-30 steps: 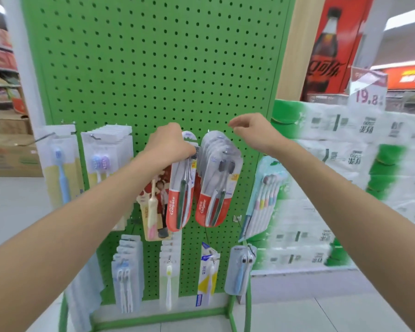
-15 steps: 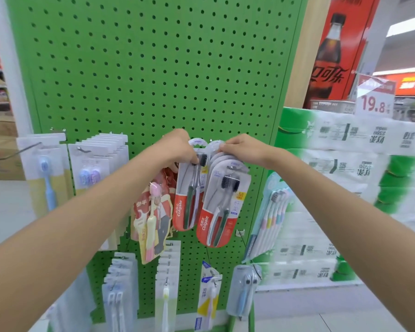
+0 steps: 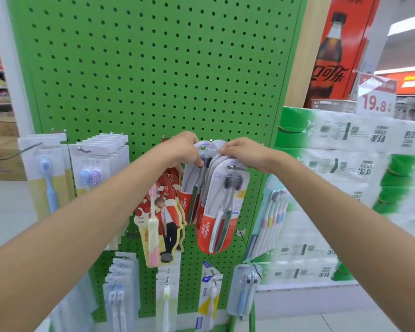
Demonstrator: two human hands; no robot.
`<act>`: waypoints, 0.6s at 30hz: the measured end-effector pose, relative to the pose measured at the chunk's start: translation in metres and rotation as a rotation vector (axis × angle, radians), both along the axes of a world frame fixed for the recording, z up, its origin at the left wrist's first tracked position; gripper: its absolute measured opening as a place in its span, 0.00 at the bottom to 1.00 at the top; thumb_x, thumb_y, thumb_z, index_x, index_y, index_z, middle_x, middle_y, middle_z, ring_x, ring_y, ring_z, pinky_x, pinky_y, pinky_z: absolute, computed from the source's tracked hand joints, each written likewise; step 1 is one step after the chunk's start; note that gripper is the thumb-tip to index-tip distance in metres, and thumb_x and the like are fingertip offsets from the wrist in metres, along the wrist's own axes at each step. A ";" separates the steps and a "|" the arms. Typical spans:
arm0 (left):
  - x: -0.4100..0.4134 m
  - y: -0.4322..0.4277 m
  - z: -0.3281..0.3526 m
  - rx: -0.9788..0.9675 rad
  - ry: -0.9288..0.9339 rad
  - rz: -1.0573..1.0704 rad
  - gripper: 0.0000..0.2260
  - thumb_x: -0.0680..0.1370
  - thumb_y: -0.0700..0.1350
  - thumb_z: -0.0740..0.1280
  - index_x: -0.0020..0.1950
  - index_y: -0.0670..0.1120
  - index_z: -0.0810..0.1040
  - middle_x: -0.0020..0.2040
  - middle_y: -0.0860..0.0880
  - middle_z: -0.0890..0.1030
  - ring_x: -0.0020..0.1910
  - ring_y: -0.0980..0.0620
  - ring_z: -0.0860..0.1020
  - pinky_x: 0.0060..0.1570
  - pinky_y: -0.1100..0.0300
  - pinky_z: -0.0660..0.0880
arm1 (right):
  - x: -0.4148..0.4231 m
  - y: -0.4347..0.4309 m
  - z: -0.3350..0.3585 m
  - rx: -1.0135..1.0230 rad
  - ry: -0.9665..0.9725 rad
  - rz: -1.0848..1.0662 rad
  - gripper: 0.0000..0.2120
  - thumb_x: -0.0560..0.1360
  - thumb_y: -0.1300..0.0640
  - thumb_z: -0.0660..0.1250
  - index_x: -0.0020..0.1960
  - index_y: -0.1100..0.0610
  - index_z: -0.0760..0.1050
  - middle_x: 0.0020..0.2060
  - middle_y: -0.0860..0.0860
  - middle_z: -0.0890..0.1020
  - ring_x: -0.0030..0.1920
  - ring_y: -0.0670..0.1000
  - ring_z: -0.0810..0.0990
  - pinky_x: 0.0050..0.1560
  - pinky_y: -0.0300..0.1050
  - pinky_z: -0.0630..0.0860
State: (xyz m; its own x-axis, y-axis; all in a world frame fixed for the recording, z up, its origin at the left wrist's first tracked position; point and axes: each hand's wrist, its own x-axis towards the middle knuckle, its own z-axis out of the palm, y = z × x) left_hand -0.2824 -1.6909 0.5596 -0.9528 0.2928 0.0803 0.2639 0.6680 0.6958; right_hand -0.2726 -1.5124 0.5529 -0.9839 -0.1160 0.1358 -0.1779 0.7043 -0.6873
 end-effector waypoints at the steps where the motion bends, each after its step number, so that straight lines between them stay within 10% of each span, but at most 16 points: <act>1: -0.001 -0.001 0.000 0.005 -0.021 -0.009 0.22 0.75 0.35 0.72 0.66 0.42 0.69 0.57 0.44 0.71 0.56 0.41 0.74 0.47 0.47 0.82 | 0.001 0.000 0.000 -0.012 0.001 0.003 0.12 0.81 0.55 0.62 0.49 0.60 0.81 0.45 0.50 0.83 0.46 0.48 0.78 0.61 0.47 0.72; 14: -0.021 -0.002 -0.007 0.086 -0.106 -0.047 0.17 0.73 0.35 0.74 0.59 0.43 0.73 0.61 0.42 0.74 0.59 0.42 0.75 0.46 0.49 0.83 | 0.003 0.000 -0.001 -0.043 0.008 -0.040 0.19 0.82 0.51 0.58 0.56 0.65 0.80 0.54 0.61 0.83 0.47 0.51 0.79 0.63 0.57 0.73; 18: -0.029 -0.003 -0.010 0.107 -0.143 -0.089 0.19 0.72 0.34 0.75 0.59 0.45 0.74 0.63 0.42 0.75 0.60 0.42 0.76 0.47 0.49 0.83 | -0.002 0.002 0.002 -0.053 0.077 -0.070 0.13 0.81 0.54 0.60 0.55 0.58 0.82 0.51 0.53 0.84 0.47 0.49 0.80 0.49 0.44 0.76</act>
